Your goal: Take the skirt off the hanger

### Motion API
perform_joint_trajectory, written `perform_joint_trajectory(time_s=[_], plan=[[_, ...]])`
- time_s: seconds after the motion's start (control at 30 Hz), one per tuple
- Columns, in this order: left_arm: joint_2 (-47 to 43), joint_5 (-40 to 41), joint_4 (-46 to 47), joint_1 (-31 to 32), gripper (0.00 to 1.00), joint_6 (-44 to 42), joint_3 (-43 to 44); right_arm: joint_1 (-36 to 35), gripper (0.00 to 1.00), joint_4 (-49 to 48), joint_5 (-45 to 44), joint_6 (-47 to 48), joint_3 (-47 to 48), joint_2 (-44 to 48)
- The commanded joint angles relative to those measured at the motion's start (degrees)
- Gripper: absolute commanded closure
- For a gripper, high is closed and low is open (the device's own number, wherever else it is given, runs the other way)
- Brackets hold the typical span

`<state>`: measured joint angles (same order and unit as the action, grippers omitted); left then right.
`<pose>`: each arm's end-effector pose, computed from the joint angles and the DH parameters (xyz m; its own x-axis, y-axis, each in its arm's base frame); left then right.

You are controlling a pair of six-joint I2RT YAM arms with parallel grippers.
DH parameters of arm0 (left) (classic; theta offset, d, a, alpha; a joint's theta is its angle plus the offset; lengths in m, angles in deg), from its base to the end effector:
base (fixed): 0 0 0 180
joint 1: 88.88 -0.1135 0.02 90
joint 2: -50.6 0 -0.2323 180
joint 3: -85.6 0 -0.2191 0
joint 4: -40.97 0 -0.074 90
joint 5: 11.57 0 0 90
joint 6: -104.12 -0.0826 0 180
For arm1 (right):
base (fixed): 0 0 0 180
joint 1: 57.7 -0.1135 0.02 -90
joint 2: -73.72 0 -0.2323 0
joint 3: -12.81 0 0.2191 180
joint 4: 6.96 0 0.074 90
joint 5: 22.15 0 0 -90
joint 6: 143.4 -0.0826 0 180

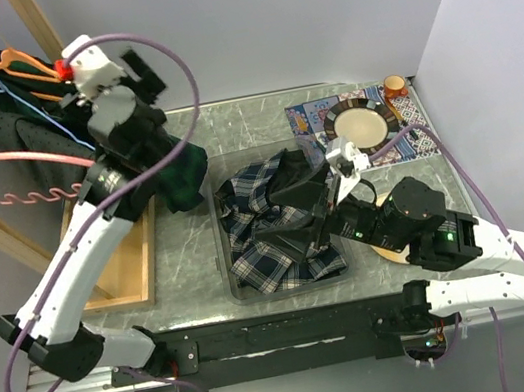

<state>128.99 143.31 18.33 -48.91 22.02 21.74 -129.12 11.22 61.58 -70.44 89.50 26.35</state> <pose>0.2410 -0.1044 0.5036 0.2525 -0.2878 -0.9238 -0.3660 0.8554 -0.3665 0.0745 0.1932 0.4219 -0.2072 0.2977 -0.9319 -0.8862 0.3463 0.3077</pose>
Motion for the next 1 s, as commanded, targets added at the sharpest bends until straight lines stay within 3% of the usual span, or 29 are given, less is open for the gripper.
perform_joint_trajectory(time_s=[0.0, 0.2, 0.37, 0.53, 0.97], plan=[[0.7, 3.7, -3.3, -7.0, 0.17, 5.0, 6.5, -1.0, 0.06, 0.1, 0.4, 3.5, 0.1, 2.9], [6.2, 4.9, -3.8, -12.9, 0.32, 1.4, 10.1, -1.8, 0.07, -1.4, -1.4, 4.2, -1.2, 2.9], [5.7, 6.6, 2.4, -17.2, 0.32, -3.9, 6.7, -2.1, 0.07, -0.4, -3.6, 3.9, -1.8, 2.9], [8.2, 4.6, -6.7, -21.9, 0.34, 1.3, 9.1, -2.1, 0.07, -0.8, -3.9, 0.6, -2.2, 3.8], [8.8, 3.2, -11.4, -27.4, 0.40, 5.9, 3.5, -2.2, 0.07, 1.0, -6.3, 1.2, 0.3, 2.8]])
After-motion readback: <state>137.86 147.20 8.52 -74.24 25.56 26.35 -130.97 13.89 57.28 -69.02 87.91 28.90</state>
